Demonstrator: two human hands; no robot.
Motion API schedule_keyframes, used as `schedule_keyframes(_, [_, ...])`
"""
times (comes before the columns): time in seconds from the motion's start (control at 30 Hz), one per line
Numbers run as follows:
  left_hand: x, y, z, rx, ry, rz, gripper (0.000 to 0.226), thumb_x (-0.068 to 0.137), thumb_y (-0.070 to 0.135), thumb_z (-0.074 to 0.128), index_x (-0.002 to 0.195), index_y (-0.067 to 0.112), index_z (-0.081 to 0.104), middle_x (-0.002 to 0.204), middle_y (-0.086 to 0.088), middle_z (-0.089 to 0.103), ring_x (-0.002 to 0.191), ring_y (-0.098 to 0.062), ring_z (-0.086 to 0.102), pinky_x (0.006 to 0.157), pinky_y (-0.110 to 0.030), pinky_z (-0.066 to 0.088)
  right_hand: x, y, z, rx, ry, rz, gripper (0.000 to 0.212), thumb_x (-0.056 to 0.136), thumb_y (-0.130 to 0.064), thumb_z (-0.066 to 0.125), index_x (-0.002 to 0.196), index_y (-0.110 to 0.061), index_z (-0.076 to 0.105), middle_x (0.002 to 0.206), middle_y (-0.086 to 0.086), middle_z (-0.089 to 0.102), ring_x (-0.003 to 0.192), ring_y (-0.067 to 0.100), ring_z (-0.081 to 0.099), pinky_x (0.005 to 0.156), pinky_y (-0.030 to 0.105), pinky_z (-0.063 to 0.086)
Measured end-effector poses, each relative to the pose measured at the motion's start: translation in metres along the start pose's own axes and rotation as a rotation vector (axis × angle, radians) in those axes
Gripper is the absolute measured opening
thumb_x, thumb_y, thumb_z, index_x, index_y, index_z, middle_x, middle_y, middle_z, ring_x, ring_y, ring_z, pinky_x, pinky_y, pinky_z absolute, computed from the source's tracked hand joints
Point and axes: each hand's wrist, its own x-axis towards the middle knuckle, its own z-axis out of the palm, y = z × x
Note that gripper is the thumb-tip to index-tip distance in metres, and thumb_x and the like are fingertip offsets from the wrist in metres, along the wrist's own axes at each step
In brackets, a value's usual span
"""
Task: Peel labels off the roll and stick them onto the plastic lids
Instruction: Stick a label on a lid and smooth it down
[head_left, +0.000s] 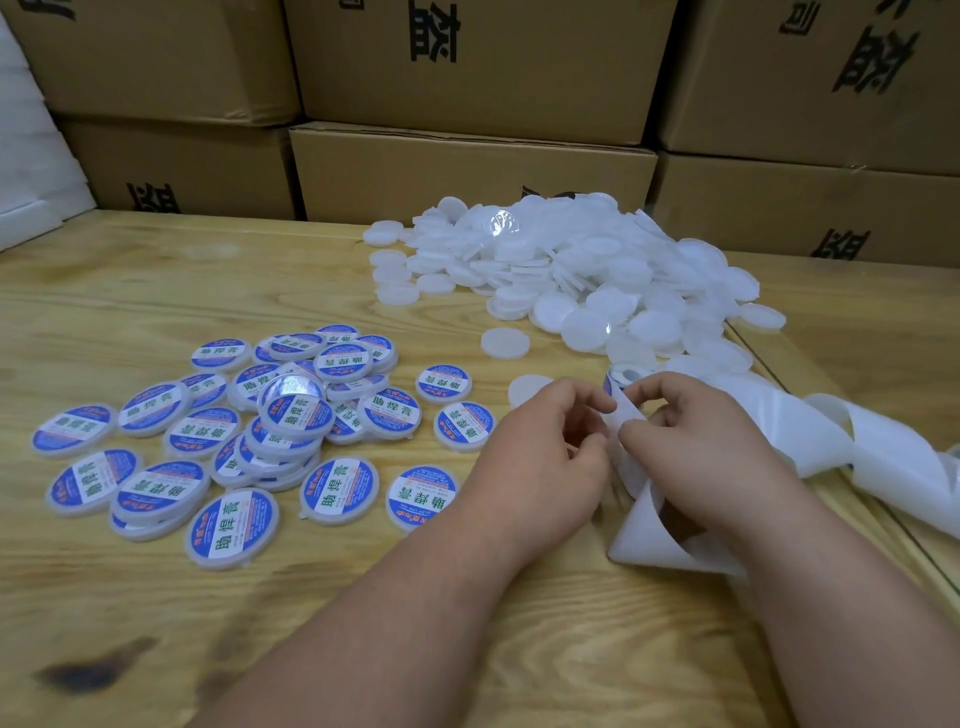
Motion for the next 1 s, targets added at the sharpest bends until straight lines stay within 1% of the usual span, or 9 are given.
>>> schedule_keyframes(0.13, [0.003, -0.001, 0.0, 0.023, 0.113, -0.03, 0.029, 0.092, 0.021, 0.067, 0.112, 0.04, 0.056, 0.112, 0.017, 0.059, 0.098, 0.004, 0.059, 0.085, -0.018, 0.052, 0.0, -0.001, 0.0, 0.007, -0.05, -0.018, 0.023, 0.087, -0.021, 0.059, 0.097, -0.04, 0.064, 0.052, -0.025, 0.058, 0.045, -0.008, 0.053, 0.053, 0.025, 0.034])
schedule_keyframes(0.3, [0.006, 0.001, -0.001, 0.027, 0.107, -0.075, 0.03, 0.089, 0.023, 0.074, 0.113, 0.038, 0.062, 0.107, 0.022, 0.066, 0.097, 0.007, 0.063, 0.086, -0.016, 0.054, 0.0, -0.001, 0.001, 0.037, -0.067, -0.031, 0.019, 0.086, -0.019, 0.061, 0.079, -0.029, 0.075, 0.054, -0.015, 0.059, 0.05, 0.0, 0.051, 0.055, 0.026, 0.039])
schedule_keyframes(0.43, [0.005, 0.002, -0.001, 0.036, 0.107, -0.073, 0.03, 0.09, 0.02, 0.073, 0.115, 0.035, 0.066, 0.099, 0.024, 0.068, 0.096, 0.006, 0.065, 0.083, -0.01, 0.052, 0.0, 0.0, 0.002, 0.067, -0.057, -0.067, 0.017, 0.09, -0.03, 0.067, 0.076, -0.038, 0.074, 0.06, -0.012, 0.066, 0.048, -0.002, 0.054, 0.053, 0.022, 0.041])
schedule_keyframes(0.5, [0.005, 0.002, -0.001, 0.021, 0.125, -0.077, 0.029, 0.089, 0.021, 0.074, 0.113, 0.035, 0.067, 0.097, 0.021, 0.069, 0.092, 0.006, 0.066, 0.083, -0.012, 0.053, 0.001, 0.002, 0.001, 0.038, -0.062, -0.086, 0.016, 0.088, -0.023, 0.066, 0.077, -0.031, 0.074, 0.059, -0.011, 0.064, 0.048, -0.001, 0.051, 0.055, 0.025, 0.039])
schedule_keyframes(0.6, [0.006, 0.001, 0.0, 0.014, 0.14, -0.076, 0.027, 0.086, 0.024, 0.077, 0.106, 0.039, 0.067, 0.092, 0.018, 0.068, 0.085, 0.004, 0.066, 0.08, -0.014, 0.054, 0.0, 0.002, 0.001, 0.032, -0.086, -0.092, 0.019, 0.086, -0.016, 0.062, 0.079, -0.028, 0.075, 0.053, -0.015, 0.055, 0.045, -0.001, 0.045, 0.05, 0.019, 0.037])
schedule_keyframes(0.67, [0.006, 0.0, -0.002, 0.099, 0.141, -0.035, 0.023, 0.089, 0.026, 0.073, 0.106, 0.04, 0.066, 0.096, 0.021, 0.067, 0.09, 0.003, 0.065, 0.083, -0.016, 0.051, -0.001, 0.001, -0.001, 0.035, -0.078, -0.091, 0.02, 0.085, -0.016, 0.062, 0.077, -0.028, 0.075, 0.053, -0.015, 0.054, 0.045, 0.0, 0.044, 0.047, 0.016, 0.036])
schedule_keyframes(0.8, [0.014, -0.006, -0.015, 0.444, 0.165, 0.122, 0.037, 0.097, 0.019, 0.053, 0.132, 0.031, 0.061, 0.134, 0.014, 0.06, 0.132, -0.008, 0.044, 0.108, -0.026, 0.034, 0.0, 0.002, -0.002, 0.015, -0.038, -0.046, 0.018, 0.084, -0.018, 0.059, 0.078, -0.025, 0.075, 0.058, -0.005, 0.06, 0.045, 0.002, 0.046, 0.051, 0.025, 0.04])
schedule_keyframes(0.9, [0.021, -0.013, -0.023, 0.676, 0.077, -0.048, 0.045, 0.105, 0.036, 0.04, 0.15, 0.03, 0.042, 0.157, 0.007, 0.041, 0.153, -0.021, 0.017, 0.123, -0.043, 0.016, 0.001, 0.003, -0.002, -0.013, -0.015, -0.025, 0.017, 0.085, -0.017, 0.057, 0.077, -0.017, 0.072, 0.049, -0.008, 0.051, 0.041, 0.004, 0.041, 0.047, 0.022, 0.037])
schedule_keyframes(1.0, [0.023, -0.02, -0.024, 0.806, 0.061, -0.174, 0.051, 0.102, 0.058, 0.038, 0.145, 0.034, 0.049, 0.156, 0.003, 0.04, 0.152, -0.027, 0.017, 0.121, -0.046, 0.012, 0.002, 0.004, -0.003, -0.023, 0.007, -0.022, 0.017, 0.085, -0.018, 0.057, 0.074, -0.011, 0.068, 0.046, -0.011, 0.043, 0.039, 0.006, 0.037, 0.05, 0.025, 0.035])
